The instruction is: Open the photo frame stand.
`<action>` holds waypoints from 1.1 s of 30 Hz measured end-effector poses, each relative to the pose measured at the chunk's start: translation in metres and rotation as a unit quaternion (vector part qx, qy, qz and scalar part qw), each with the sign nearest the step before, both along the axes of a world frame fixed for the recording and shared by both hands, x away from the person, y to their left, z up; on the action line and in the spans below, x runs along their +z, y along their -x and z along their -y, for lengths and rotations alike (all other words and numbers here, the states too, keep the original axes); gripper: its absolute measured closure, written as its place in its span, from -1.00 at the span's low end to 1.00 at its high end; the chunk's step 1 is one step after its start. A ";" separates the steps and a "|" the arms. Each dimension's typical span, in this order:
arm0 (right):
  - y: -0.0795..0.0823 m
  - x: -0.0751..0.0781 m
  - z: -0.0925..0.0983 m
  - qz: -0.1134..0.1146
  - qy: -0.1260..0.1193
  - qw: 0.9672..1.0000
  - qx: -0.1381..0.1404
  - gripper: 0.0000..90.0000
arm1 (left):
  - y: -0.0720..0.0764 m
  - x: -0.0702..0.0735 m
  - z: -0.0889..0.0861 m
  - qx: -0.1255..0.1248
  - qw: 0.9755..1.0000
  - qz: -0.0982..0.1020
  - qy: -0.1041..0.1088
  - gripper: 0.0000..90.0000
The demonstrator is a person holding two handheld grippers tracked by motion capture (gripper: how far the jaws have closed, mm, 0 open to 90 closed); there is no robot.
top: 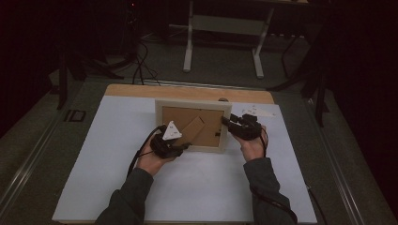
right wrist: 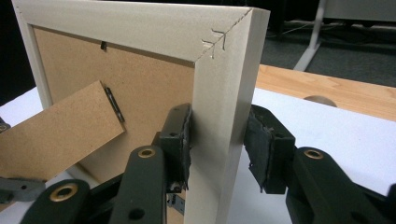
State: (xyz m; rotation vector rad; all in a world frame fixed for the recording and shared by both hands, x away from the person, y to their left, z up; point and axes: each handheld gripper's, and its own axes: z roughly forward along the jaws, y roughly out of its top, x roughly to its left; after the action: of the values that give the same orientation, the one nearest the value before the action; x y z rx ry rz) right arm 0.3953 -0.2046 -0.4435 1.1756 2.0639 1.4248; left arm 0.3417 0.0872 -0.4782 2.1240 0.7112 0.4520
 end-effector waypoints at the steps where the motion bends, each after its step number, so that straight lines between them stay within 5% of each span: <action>1: 0.000 0.000 0.000 -0.001 0.001 1.000 0.002 0.34 | 0.001 0.000 0.000 0.000 1.000 0.000 -0.002 0.36; 17: 0.003 0.004 -0.004 -0.007 0.012 0.999 0.032 0.14 | 0.009 -0.003 0.001 0.001 1.000 -0.004 -0.007 0.42; 33: 0.015 0.004 -0.005 0.022 0.036 0.999 0.034 0.21 | 0.007 -0.005 0.000 0.011 1.000 -0.009 -0.024 0.45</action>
State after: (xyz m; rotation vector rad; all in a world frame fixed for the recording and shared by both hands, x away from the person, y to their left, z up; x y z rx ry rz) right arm 0.3805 -0.1994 -0.4392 1.0469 2.1240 1.3817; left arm 0.3350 0.0870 -0.4832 2.1707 0.7410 0.4658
